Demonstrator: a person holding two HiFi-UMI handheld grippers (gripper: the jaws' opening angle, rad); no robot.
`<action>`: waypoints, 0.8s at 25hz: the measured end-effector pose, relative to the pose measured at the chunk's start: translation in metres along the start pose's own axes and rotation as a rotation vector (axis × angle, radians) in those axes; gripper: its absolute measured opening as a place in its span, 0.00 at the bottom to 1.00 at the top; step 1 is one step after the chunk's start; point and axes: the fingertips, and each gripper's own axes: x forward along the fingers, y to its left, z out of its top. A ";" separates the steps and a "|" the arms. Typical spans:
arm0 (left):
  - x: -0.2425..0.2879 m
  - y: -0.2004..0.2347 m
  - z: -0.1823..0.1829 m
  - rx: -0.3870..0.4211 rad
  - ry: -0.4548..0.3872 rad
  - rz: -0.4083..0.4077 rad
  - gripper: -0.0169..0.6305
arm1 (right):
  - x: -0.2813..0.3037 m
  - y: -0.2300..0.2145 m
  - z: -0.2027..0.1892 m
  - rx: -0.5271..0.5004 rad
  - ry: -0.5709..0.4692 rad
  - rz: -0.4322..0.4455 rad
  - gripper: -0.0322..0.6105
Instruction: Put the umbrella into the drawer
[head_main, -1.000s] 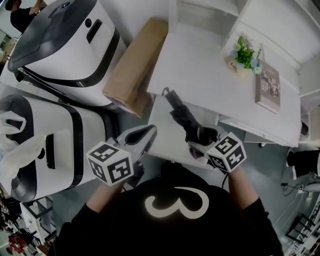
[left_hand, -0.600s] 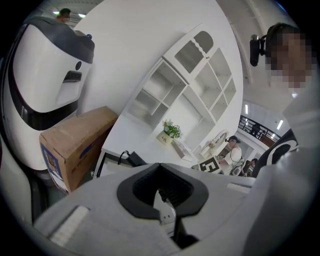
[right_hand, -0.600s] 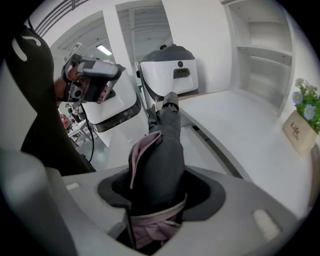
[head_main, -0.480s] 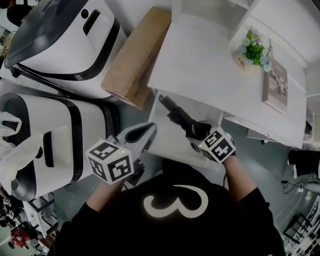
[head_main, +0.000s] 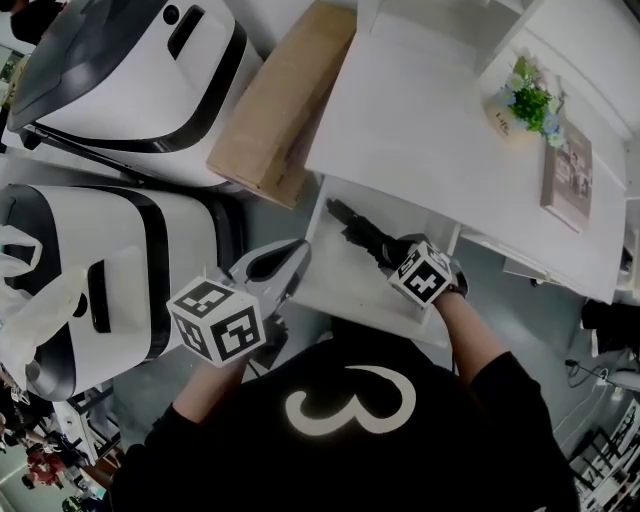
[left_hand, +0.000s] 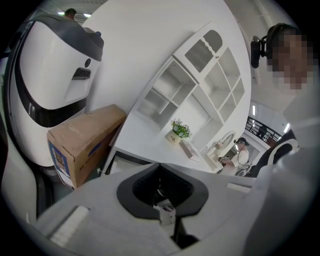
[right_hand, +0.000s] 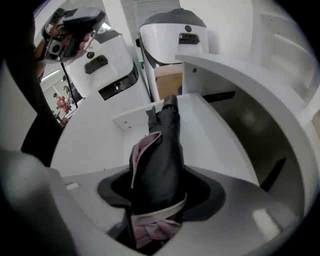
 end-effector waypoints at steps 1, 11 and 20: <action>0.000 0.002 0.000 -0.002 0.002 0.003 0.04 | 0.006 -0.001 -0.002 -0.003 0.015 0.001 0.44; 0.000 0.020 -0.005 -0.027 0.020 0.030 0.04 | 0.046 -0.008 -0.009 0.013 0.078 0.014 0.44; -0.001 0.033 -0.010 -0.042 0.033 0.051 0.04 | 0.076 -0.012 -0.023 0.005 0.133 0.005 0.45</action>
